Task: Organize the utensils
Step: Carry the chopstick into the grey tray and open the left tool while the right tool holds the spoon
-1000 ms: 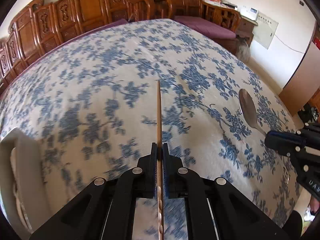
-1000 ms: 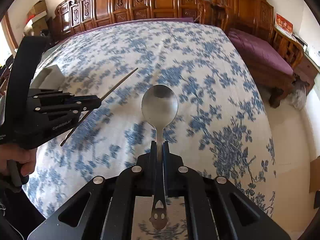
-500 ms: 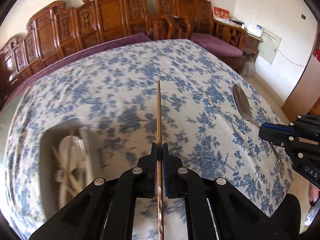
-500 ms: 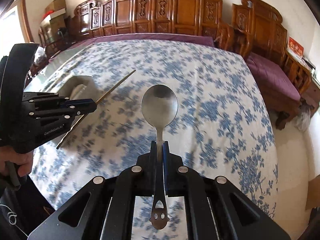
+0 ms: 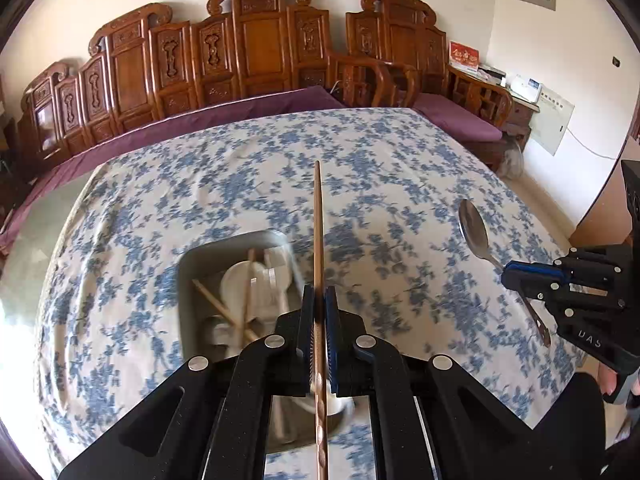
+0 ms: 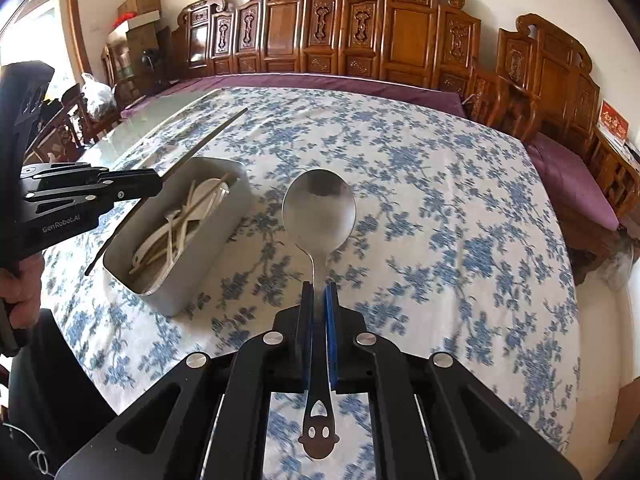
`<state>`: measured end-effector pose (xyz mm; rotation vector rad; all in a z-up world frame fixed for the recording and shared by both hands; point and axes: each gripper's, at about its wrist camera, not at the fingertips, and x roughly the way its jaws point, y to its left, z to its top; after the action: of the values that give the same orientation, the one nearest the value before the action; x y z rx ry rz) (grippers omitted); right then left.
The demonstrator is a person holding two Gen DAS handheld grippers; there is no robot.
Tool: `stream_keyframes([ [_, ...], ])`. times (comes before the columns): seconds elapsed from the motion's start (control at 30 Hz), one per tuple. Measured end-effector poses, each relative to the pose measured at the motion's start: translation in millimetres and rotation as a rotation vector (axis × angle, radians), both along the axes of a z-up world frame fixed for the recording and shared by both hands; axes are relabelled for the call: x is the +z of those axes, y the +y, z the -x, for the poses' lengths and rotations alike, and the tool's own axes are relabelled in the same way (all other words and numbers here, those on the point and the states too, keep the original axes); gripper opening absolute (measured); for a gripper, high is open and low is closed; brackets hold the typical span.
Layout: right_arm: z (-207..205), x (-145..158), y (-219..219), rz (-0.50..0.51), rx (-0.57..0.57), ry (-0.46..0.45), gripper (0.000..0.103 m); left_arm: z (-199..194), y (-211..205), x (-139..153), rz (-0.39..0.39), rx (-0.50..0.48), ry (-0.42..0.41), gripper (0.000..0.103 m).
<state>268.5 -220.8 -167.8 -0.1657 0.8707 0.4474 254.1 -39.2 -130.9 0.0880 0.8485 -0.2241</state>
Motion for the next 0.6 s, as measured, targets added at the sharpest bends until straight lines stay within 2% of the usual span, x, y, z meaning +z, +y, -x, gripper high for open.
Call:
stream_keyframes([
  [0.3, -6.0, -10.5, 28.1, 0.015, 0.034, 0.014, 0.007, -13.8, 36.3, -16.3, -0.013, 0.040, 0.024, 0.004],
  [0.6, -11.6, -17.2, 33.3, 0.027, 0.040, 0.025, 0.007, -29.0, 43.9, -49.3, -0.023, 0.060, 0.076, 0.004],
])
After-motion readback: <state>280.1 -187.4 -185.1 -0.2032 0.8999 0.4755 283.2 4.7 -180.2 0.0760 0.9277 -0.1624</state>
